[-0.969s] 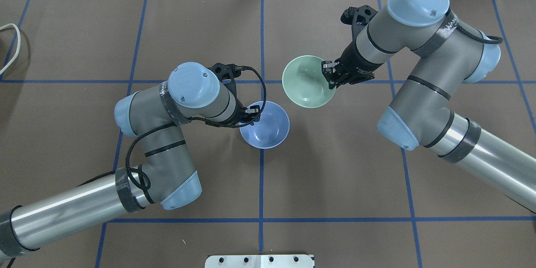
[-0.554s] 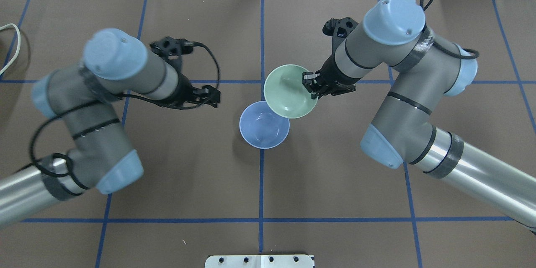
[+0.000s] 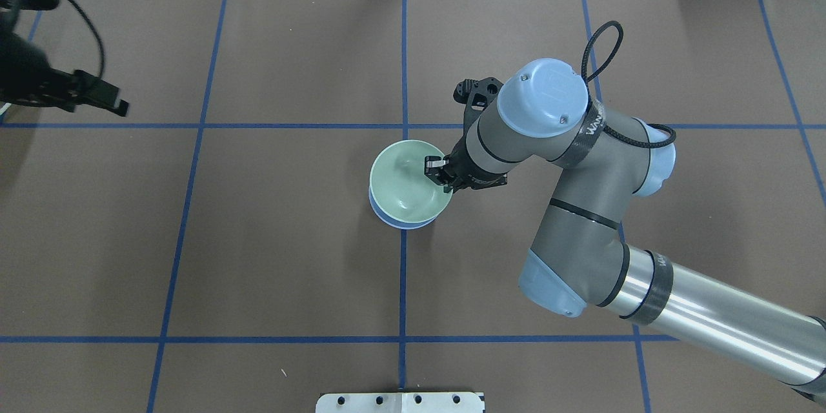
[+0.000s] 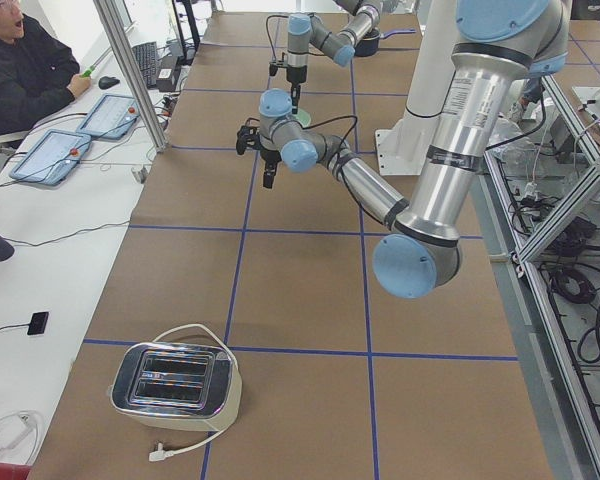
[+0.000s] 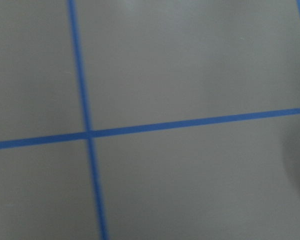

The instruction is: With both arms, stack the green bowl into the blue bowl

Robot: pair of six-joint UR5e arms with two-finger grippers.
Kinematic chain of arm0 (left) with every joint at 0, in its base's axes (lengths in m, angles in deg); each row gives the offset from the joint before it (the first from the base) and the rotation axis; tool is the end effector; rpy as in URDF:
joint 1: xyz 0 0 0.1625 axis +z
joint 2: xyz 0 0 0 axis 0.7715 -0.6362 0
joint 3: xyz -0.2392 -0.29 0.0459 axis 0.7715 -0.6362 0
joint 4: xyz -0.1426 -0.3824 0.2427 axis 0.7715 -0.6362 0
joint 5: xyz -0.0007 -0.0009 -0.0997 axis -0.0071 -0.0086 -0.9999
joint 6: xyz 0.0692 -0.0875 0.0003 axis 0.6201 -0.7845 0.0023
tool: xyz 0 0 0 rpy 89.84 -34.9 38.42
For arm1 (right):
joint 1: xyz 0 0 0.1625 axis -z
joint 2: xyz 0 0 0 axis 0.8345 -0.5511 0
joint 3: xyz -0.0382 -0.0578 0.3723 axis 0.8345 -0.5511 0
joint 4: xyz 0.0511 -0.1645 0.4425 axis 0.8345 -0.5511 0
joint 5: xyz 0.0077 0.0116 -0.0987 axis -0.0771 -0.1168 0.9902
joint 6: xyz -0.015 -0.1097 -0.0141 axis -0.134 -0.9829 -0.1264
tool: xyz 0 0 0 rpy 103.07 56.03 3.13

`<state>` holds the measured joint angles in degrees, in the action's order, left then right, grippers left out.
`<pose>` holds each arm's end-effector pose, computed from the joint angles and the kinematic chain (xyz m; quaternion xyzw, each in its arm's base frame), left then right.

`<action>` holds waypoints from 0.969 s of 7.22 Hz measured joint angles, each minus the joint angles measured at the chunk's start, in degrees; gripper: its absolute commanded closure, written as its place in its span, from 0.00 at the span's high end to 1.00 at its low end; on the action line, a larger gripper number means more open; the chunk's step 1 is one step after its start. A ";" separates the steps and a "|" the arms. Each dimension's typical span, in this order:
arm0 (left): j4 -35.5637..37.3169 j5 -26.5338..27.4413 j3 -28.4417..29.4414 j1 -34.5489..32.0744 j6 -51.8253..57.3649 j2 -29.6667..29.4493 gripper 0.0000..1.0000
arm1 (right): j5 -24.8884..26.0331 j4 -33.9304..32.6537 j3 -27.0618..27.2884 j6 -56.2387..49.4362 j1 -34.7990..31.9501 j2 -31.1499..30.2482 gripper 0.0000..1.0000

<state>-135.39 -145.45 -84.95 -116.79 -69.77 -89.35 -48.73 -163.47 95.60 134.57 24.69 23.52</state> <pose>0.1804 -0.5521 0.3331 0.1127 0.4581 0.0464 0.8805 -0.5366 -0.4386 0.1460 0.0134 -0.4774 0.0333 0.8780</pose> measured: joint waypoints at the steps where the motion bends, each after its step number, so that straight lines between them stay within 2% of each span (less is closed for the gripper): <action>1: 0.00 -2.45 0.01 -5.22 5.62 3.23 0.99 | 0.17 0.01 -0.29 -0.02 0.81 -0.01 0.00; 4: -0.61 -4.80 -0.41 -13.20 16.96 10.66 0.99 | 0.32 0.07 -0.95 -1.13 1.35 -0.17 0.00; 7: -3.80 -5.15 -0.38 -15.32 20.49 15.37 0.99 | 0.22 0.00 -1.98 -2.46 -0.19 0.26 0.00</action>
<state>-139.19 -150.60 -85.34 -132.11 -49.28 -73.99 -48.51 -163.46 93.62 132.12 24.50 23.79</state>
